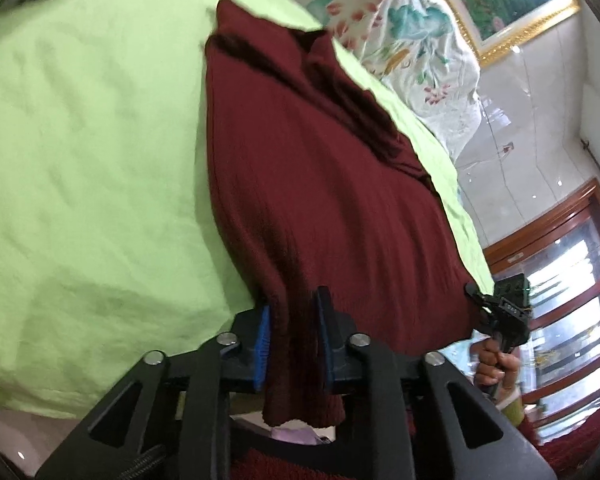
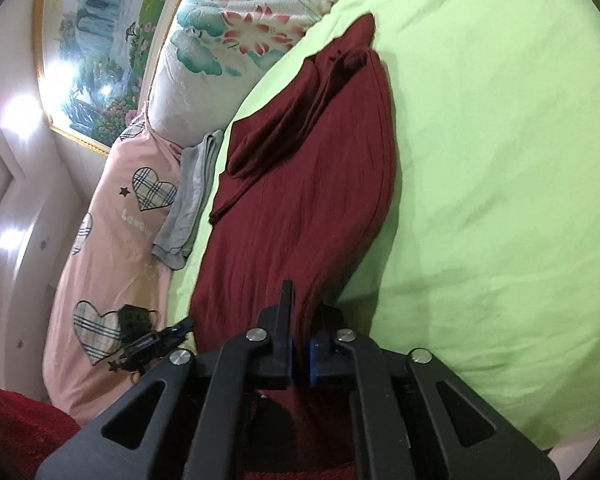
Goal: Fold large clothes
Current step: 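Grasp the sweater hem with both grippers and lift it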
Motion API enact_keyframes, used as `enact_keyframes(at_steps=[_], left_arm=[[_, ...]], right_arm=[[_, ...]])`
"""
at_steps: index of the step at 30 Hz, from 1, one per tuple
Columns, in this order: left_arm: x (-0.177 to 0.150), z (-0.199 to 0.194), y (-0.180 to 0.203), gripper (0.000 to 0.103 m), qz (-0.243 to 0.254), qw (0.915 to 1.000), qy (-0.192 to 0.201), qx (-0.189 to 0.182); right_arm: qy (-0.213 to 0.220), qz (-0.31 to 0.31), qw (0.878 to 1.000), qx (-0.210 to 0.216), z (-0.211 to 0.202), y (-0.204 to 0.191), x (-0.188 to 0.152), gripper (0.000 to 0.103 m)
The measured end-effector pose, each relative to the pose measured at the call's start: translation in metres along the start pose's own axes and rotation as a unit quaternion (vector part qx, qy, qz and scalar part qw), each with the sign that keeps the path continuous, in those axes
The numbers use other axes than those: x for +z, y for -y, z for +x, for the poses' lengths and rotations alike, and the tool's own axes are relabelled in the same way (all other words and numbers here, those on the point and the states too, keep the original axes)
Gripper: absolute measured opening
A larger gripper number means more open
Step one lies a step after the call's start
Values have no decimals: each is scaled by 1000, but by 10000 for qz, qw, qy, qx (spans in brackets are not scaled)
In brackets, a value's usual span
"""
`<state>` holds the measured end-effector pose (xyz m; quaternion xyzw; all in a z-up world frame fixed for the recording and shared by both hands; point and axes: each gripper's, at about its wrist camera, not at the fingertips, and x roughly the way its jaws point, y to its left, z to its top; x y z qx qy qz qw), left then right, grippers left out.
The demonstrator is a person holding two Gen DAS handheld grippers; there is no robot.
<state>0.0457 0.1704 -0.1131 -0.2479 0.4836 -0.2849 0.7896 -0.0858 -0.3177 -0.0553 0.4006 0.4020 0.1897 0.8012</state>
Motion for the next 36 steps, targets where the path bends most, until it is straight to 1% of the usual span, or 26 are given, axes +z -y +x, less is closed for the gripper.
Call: enact_keyframes(at_steps=[2, 5, 7, 10, 11, 14, 17, 20, 23, 25, 27, 28, 31, 34, 36], left_arm=[[-2, 3, 1, 26, 45, 10000, -36, -24], [-3, 7, 11, 24, 276, 9996, -50, 33], [-4, 9, 18, 13, 483, 9988, -30, 124], [-4, 8, 27, 11, 631, 9976, 62, 272], [-2, 5, 29, 10, 612, 9977, 128, 256], [7, -5, 33, 10, 578, 9975, 332, 231], [25, -16, 44, 9, 604, 9963, 579, 196], [51, -27, 62, 9, 746, 9930, 907, 124], [90, -31, 84, 9, 906, 9883, 1224, 63], [114, -31, 92, 9, 959, 9860, 1366, 47], [141, -25, 99, 9, 987, 9839, 1483, 118], [153, -23, 100, 9, 979, 9833, 1524, 180], [196, -7, 96, 9, 818, 9830, 1604, 347], [237, 16, 84, 9, 577, 9843, 1588, 516], [265, 37, 70, 9, 432, 9848, 1542, 678]], right_arm=[[-97, -92, 9999, -34, 1, 0, -2, 8], [-310, -248, 9992, -75, 6, -3, -5, 8], [-468, -370, 9982, -87, 10, -5, -7, 8], [-545, -578, 9968, -110, 11, -10, -7, 8], [-503, -564, 9971, -47, 10, -12, -5, 6], [-213, -458, 9981, 348, 3, -16, 4, 6], [38, -470, 9969, 628, -1, -26, 19, 6], [315, -614, 9952, 690, -2, -41, 47, 6], [562, -656, 9933, 768, -1, -50, 79, 6], [674, -705, 9927, 714, 4, -56, 103, 6], [770, -730, 9926, 582, 13, -59, 133, 6], [789, -709, 9929, 533, 18, -60, 142, 6], [813, -628, 9943, 281, 38, -57, 184, 6], [813, -570, 9950, -104, 62, -50, 223, 6], [801, -524, 9942, -494, 82, -42, 247, 6]])
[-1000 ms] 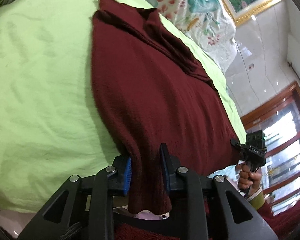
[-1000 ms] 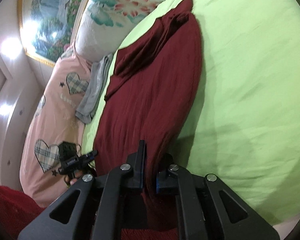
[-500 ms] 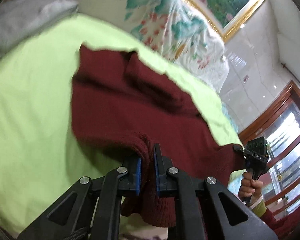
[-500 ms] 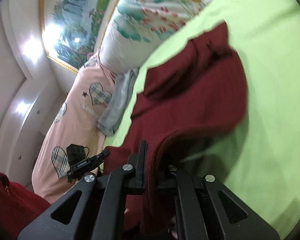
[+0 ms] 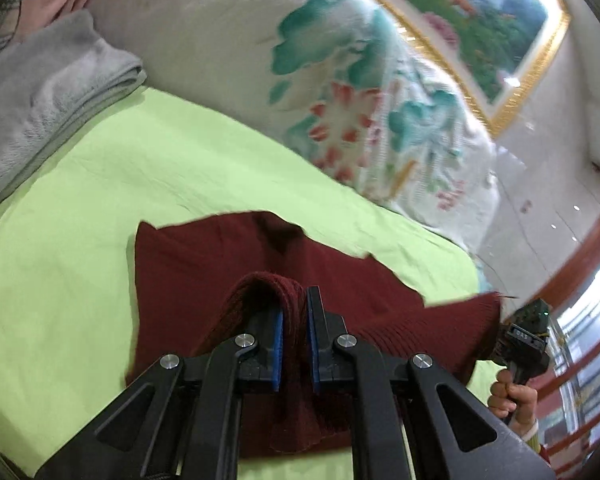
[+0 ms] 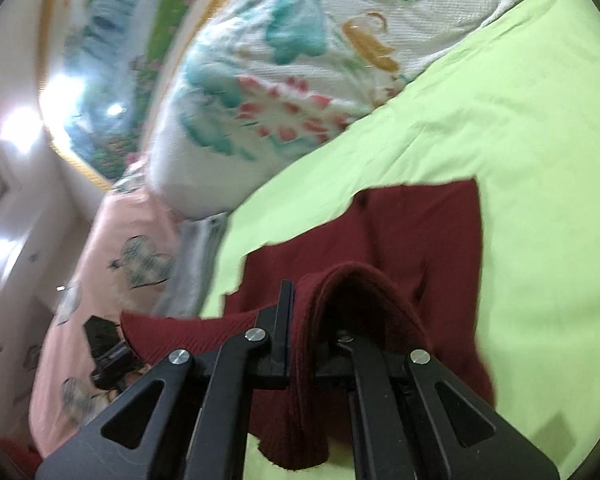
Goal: Fold large clothes
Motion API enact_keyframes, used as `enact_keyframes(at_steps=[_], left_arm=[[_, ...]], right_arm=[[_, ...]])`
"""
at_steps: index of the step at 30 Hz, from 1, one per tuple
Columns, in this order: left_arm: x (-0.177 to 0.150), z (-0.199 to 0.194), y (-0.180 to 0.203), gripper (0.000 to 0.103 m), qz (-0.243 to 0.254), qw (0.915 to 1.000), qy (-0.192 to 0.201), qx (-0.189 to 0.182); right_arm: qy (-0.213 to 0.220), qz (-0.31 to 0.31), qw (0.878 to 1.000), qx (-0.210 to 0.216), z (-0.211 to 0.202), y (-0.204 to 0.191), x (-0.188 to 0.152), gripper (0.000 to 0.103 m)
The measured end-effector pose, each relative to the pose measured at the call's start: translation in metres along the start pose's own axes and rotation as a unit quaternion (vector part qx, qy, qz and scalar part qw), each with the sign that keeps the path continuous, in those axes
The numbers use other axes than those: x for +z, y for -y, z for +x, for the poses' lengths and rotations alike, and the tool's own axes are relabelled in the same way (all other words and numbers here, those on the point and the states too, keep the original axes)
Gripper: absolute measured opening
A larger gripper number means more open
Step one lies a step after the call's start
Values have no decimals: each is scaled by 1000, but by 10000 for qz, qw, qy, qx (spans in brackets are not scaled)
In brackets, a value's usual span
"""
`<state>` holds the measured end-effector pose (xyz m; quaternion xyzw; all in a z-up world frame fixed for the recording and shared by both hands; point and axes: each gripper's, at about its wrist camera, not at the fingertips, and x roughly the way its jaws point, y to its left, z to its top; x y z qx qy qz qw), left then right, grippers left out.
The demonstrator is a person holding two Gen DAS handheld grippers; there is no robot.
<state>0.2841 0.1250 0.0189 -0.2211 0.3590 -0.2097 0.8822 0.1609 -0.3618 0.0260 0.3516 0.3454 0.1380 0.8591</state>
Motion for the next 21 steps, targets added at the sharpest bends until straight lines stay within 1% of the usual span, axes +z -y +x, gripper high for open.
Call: enact_keyframes(at_steps=[2, 3, 5, 6, 7, 8, 10, 12, 13, 14, 15, 16, 17, 19, 21], left_arm=[[8, 27, -13, 7, -125, 9997, -105, 199], [12, 46, -23, 5, -231, 9990, -216, 301], [16, 70, -40, 5, -355, 9973, -369, 523], [15, 85, -52, 5, -428, 9957, -504, 654], [13, 92, -58, 5, -473, 9948, -577, 694], [10, 97, -64, 5, -516, 9943, -632, 686], [4, 97, -70, 6, -532, 9949, -622, 583], [-5, 87, -69, 10, -515, 9958, -575, 492], [-9, 82, -68, 12, -515, 9961, -565, 442], [-14, 75, -66, 15, -497, 9964, -555, 415], [-22, 66, -62, 17, -469, 9969, -529, 345], [-29, 56, -57, 17, -442, 9973, -522, 258], [-36, 50, -51, 17, -396, 9977, -534, 139], [-49, 47, -28, 17, -166, 9976, -668, -61], [-59, 56, 1, 26, 254, 9955, -896, -155]], right_arm=[[-106, 45, 9988, -484, 25, 11, 13, 6], [-181, 126, 9978, -621, 37, 21, 17, 6], [-404, 389, 9955, -768, 63, 41, 21, 7], [-480, 465, 9946, -800, 71, 48, 20, 8], [-531, 535, 9939, -803, 76, 54, 19, 8], [-567, 616, 9936, -762, 80, 60, 17, 8], [-505, 721, 9944, -592, 76, 66, 14, 9], [-416, 764, 9948, -528, 65, 66, 11, 16], [-326, 754, 9952, -530, 57, 64, 8, 22], [-236, 724, 9956, -546, 49, 60, 6, 32], [-104, 662, 9960, -595, 38, 56, 1, 36], [-26, 607, 9963, -602, 32, 52, -2, 40], [37, 512, 9970, -574, 26, 45, -8, 40], [-53, 238, 9990, -380, 24, 27, -20, 40], [-415, -256, 9983, -306, 37, 4, -32, 40]])
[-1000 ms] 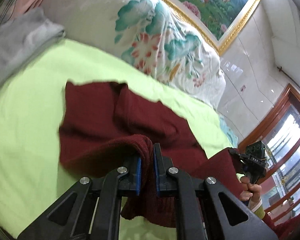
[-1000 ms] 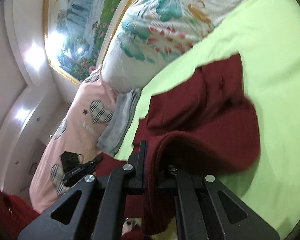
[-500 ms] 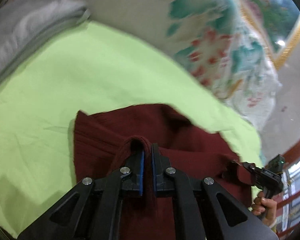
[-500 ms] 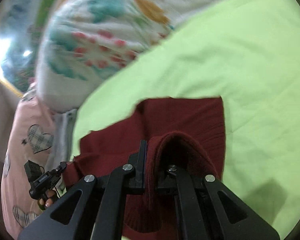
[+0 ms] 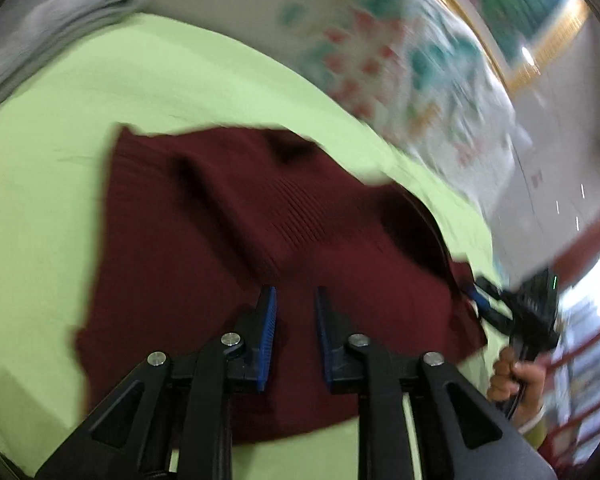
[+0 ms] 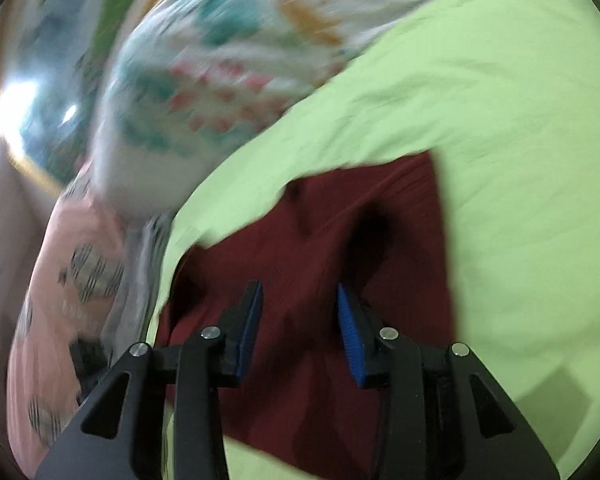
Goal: Fold large clothes
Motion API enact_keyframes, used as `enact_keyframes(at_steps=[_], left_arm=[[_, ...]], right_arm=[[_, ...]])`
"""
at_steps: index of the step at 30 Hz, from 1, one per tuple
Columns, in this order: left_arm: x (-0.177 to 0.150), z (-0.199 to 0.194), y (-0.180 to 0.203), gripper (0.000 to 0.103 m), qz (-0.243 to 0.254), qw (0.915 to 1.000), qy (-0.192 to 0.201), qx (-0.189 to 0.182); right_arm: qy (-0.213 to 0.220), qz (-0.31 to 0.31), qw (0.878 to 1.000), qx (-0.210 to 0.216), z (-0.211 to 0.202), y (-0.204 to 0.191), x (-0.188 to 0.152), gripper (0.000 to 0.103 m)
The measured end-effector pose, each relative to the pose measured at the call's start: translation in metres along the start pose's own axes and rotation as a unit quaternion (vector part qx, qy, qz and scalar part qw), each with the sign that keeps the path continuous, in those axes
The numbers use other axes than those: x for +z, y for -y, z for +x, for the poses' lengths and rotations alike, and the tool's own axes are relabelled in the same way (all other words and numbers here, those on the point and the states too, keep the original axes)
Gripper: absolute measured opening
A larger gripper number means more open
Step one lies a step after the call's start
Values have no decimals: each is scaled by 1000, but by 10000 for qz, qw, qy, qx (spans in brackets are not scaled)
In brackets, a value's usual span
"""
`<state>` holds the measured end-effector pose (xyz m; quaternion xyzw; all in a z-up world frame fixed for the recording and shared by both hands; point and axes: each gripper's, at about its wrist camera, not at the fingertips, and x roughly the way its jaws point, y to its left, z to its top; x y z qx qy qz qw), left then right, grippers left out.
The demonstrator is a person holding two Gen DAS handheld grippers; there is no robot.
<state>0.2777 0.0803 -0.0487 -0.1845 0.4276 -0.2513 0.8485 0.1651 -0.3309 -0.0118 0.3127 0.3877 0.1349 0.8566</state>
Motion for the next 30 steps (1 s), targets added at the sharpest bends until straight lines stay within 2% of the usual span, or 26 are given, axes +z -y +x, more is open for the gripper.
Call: enact_keyframes(at_steps=[3, 6, 8, 12, 16, 21, 26, 30], left_arm=[[3, 26, 27, 30, 325, 9992, -252, 17], [19, 44, 21, 30, 324, 9981, -257, 450], [34, 45, 7, 32, 144, 9983, -126, 557], [71, 30, -30, 30, -252, 9909, 333, 1277], [82, 5, -61, 30, -722, 9847, 625, 1454], [50, -22, -57, 32, -819, 9863, 658, 1273], [-17, -57, -34, 39, -940, 9906, 676, 724], [-57, -64, -10, 45, -1099, 9914, 624, 345]], right_arm=[[-443, -677, 9965, -190, 28, -27, -6, 40], [-535, -773, 9928, -736, 49, -22, 9, 40], [-402, -610, 9928, -946, 51, -9, 24, 39], [34, -88, 9909, -1340, 41, 17, 52, 39], [266, 233, 9891, -1427, 23, 21, 53, 40], [348, 212, 9929, -1115, 8, 0, 27, 40], [336, 86, 9966, -746, 1, -24, -8, 40], [269, 62, 9985, -482, 3, -39, -36, 40]])
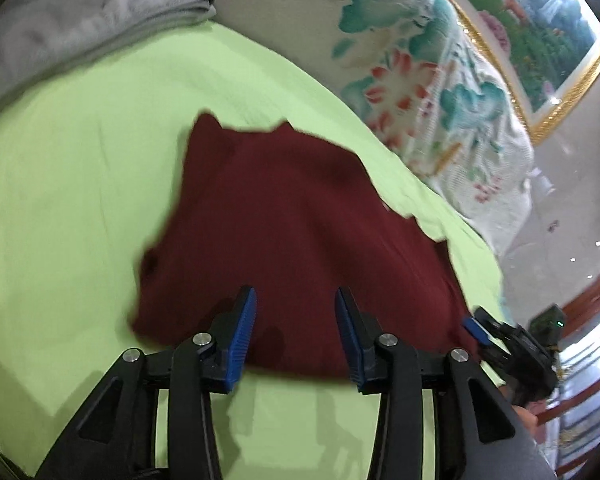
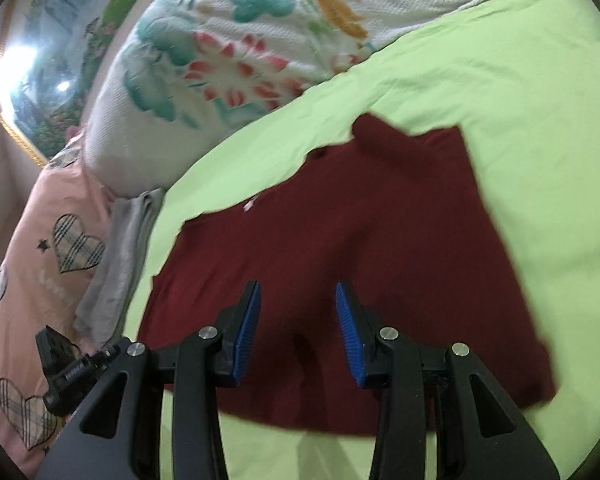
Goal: Fold large clothes
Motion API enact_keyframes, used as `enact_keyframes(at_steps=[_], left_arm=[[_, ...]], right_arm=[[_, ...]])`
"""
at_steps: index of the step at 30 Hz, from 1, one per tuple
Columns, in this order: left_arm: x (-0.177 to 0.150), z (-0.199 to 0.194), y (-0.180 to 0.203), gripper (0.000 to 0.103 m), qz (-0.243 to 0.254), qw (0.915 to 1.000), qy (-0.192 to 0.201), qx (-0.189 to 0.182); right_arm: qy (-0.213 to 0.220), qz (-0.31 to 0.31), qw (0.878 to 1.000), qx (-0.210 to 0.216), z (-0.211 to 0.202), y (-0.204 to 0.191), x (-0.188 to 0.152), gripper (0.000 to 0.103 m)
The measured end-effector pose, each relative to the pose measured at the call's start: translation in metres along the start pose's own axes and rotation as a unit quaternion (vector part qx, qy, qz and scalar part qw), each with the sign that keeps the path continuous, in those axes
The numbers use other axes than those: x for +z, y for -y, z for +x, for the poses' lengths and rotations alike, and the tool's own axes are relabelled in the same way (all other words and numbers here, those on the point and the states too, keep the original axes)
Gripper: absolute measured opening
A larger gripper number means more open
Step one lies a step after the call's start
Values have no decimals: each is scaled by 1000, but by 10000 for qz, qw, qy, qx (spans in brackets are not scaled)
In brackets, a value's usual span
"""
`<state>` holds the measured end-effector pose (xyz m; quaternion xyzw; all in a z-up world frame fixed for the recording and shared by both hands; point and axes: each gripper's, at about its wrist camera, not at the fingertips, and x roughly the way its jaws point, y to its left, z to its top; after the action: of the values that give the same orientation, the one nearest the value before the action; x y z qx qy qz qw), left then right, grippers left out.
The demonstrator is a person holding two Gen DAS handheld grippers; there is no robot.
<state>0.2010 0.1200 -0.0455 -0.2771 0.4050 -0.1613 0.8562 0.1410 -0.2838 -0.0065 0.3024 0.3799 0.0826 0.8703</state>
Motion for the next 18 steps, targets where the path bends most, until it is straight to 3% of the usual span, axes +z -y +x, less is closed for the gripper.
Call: enact_keyframes(at_steps=[3, 5, 8, 12, 18], left_arm=[[-26, -10, 2, 58, -129, 9998, -87, -99], [-44, -11, 1, 61, -201, 9995, -209, -101], [-59, -6, -8, 63, -394, 9985, -371, -36], [-61, -2, -15, 66, -710, 9970, -265, -181], [-47, 11, -17, 66, -800, 9967, -109, -26]], right_arm=[[-158, -152, 9997, 98, 7, -13, -15, 38], [-256, -286, 9992, 146, 13, -21, -20, 27], [-315, -492, 9981, 201, 20, -35, -22, 24], [-435, -723, 9962, 229, 39, -55, -14, 22], [-703, -932, 9931, 109, 83, -76, 2, 21]])
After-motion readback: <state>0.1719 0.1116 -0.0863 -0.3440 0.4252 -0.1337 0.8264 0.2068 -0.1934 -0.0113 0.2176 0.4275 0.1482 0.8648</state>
